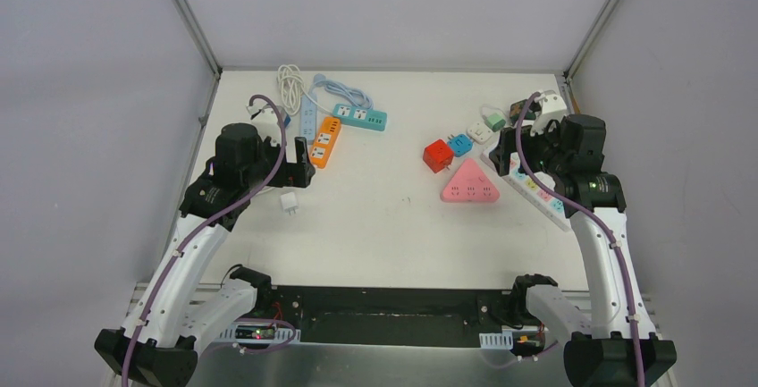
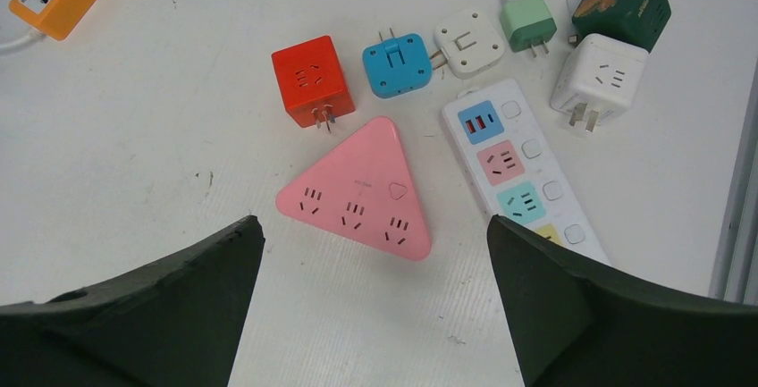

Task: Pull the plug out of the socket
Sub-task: Reset both arms

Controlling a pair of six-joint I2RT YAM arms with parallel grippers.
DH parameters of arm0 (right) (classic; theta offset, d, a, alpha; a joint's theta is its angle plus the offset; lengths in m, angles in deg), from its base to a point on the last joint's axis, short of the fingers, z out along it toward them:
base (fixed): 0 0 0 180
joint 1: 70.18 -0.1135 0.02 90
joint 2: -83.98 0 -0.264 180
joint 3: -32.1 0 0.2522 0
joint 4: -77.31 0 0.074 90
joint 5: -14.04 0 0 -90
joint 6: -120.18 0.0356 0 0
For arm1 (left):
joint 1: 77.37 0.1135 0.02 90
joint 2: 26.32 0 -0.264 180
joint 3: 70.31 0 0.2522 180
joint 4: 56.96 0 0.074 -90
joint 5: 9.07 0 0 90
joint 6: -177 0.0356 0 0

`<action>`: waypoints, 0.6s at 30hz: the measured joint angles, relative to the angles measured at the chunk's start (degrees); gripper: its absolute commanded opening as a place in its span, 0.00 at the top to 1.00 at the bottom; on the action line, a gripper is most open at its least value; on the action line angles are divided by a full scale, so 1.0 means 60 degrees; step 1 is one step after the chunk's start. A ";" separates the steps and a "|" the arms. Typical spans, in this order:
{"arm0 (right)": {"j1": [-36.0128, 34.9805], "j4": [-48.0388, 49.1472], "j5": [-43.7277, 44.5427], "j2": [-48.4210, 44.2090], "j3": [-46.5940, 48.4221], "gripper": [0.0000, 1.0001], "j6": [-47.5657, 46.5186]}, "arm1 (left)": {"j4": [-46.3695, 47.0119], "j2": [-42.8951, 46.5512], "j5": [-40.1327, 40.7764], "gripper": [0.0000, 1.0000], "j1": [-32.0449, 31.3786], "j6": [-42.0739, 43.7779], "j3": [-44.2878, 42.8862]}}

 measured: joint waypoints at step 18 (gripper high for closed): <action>0.0000 0.0069 0.0095 0.0004 0.0000 0.00 0.0058 | 0.0000 0.0007 -0.0004 0.01 0.0000 0.0098 0.0004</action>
